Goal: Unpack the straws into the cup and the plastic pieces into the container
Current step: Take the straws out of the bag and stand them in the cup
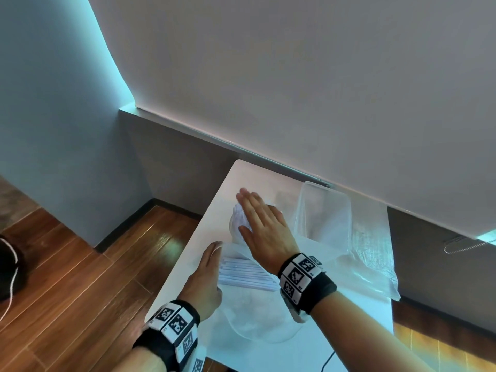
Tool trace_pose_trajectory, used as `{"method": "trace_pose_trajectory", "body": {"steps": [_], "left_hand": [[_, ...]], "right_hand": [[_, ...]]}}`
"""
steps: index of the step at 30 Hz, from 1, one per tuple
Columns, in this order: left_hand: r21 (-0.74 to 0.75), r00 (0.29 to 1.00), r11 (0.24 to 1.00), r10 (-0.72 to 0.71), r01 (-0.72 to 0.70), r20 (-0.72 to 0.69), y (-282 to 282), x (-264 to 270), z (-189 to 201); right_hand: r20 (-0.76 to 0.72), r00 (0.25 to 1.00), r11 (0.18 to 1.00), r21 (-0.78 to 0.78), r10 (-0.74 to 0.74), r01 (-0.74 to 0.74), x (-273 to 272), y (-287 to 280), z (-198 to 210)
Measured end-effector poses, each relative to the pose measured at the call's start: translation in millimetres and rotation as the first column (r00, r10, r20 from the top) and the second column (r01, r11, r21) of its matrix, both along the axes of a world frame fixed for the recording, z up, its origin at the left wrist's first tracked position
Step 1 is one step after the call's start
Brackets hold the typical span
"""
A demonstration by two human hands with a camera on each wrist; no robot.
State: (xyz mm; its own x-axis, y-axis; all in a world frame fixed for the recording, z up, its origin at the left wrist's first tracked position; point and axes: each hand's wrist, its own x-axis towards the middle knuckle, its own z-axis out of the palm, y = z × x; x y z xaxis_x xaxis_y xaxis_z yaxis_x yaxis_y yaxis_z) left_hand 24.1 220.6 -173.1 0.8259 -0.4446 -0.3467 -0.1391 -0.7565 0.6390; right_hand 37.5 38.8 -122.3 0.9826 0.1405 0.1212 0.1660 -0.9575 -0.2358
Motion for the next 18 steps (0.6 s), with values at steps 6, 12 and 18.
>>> {"method": "trace_pose_trajectory", "body": {"steps": [6, 12, 18], "left_hand": [[0.017, 1.0, 1.0, -0.006, 0.006, 0.003, -0.9, -0.5, 0.9], [0.027, 1.0, 1.0, -0.006, 0.006, 0.001, -1.7, -1.9, 1.5], [-0.101, 1.0, 0.995, -0.002, 0.004, 0.021, 4.7, -0.1, -3.3]], "right_hand": [[0.0, 1.0, 0.992, -0.128, -0.013, 0.013, -2.4, 3.1, -7.9], [-0.049, 0.998, 0.978, -0.208, -0.039, 0.028, -5.3, 2.6, -13.6], [0.283, 0.946, 0.983, 0.053, 0.155, -0.177, -37.0, 30.5, 2.6]]}}
